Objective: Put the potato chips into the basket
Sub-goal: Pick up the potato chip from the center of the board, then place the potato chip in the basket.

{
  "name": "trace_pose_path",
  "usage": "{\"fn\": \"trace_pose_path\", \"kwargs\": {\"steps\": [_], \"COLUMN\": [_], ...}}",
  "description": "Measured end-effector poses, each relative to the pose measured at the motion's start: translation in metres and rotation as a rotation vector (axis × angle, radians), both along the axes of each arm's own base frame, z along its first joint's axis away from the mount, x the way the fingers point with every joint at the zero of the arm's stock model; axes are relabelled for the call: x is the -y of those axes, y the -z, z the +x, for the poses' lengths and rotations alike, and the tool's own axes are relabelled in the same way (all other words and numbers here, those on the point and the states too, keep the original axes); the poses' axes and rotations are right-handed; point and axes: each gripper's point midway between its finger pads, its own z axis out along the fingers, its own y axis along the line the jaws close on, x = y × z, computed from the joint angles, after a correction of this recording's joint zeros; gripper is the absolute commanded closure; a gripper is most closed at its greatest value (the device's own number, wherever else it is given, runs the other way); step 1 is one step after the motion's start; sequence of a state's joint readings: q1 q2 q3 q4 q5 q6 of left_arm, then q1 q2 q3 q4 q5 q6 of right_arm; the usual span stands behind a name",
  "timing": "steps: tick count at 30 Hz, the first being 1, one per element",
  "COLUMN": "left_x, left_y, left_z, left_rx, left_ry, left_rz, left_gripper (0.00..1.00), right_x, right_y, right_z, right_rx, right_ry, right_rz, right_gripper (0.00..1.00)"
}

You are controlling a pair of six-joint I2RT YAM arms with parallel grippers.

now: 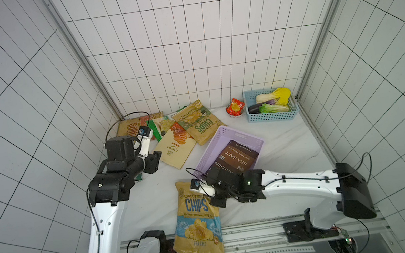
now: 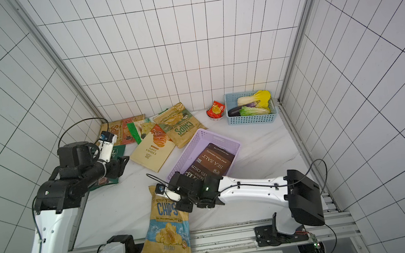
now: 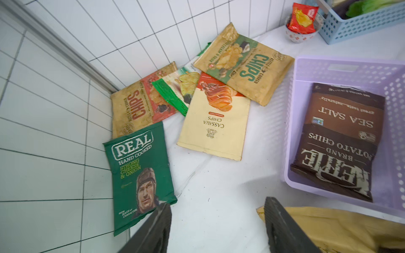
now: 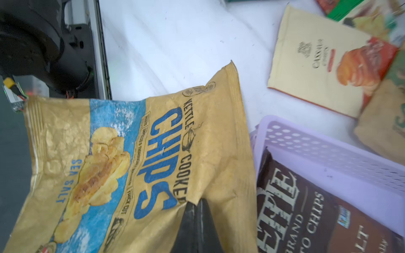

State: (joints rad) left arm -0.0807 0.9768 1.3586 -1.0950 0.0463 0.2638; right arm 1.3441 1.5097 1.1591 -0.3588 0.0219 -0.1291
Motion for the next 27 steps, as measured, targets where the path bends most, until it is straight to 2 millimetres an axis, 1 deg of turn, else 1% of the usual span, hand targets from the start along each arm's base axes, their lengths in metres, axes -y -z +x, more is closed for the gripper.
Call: {"fn": "trace_pose_path", "kwargs": {"steps": [3,7,8,10,12,15,18,20,22,27], "left_x": [-0.008,-0.013,-0.014,-0.014,-0.014,-0.014,-0.012,-0.012,-0.01,-0.008], "left_y": [-0.011,-0.03,-0.035,-0.039,-0.039,-0.036,-0.026,-0.016,-0.002,0.035], "left_z": [0.007,0.016,0.018,0.021,0.023,0.027,0.031,0.032,0.034,0.033], "left_rx": [0.042,0.101,0.116,0.127,0.128,0.123,0.109,0.084,0.06,-0.021], "left_ry": [-0.056,-0.1,-0.11,-0.12,-0.127,-0.132,-0.129,-0.128,-0.123,-0.114], "left_rz": [-0.004,-0.019,-0.025,-0.036,-0.045,-0.054,-0.06,-0.06,-0.059,-0.057], "left_gripper": [0.32,0.32,0.32,0.32,0.32,0.32,0.32,0.32,0.32,0.32], "right_x": [0.0,0.006,0.01,0.022,0.032,0.052,0.072,0.082,0.094,0.114], "right_y": [-0.023,-0.045,-0.05,-0.057,-0.062,-0.069,-0.071,-0.071,-0.071,-0.073], "right_z": [0.013,0.042,0.05,0.068,0.083,0.116,0.143,0.156,0.172,0.198], "right_rx": [0.011,0.007,0.009,0.012,0.015,0.02,0.024,0.028,0.026,0.009], "right_ry": [0.049,0.145,0.173,0.242,0.306,0.425,0.521,0.567,0.61,0.667], "right_rz": [0.049,0.104,0.113,0.124,0.129,0.142,0.148,0.15,0.153,0.18], "right_gripper": [1.0,1.0,1.0,1.0,1.0,1.0,1.0,1.0,1.0,1.0]}}
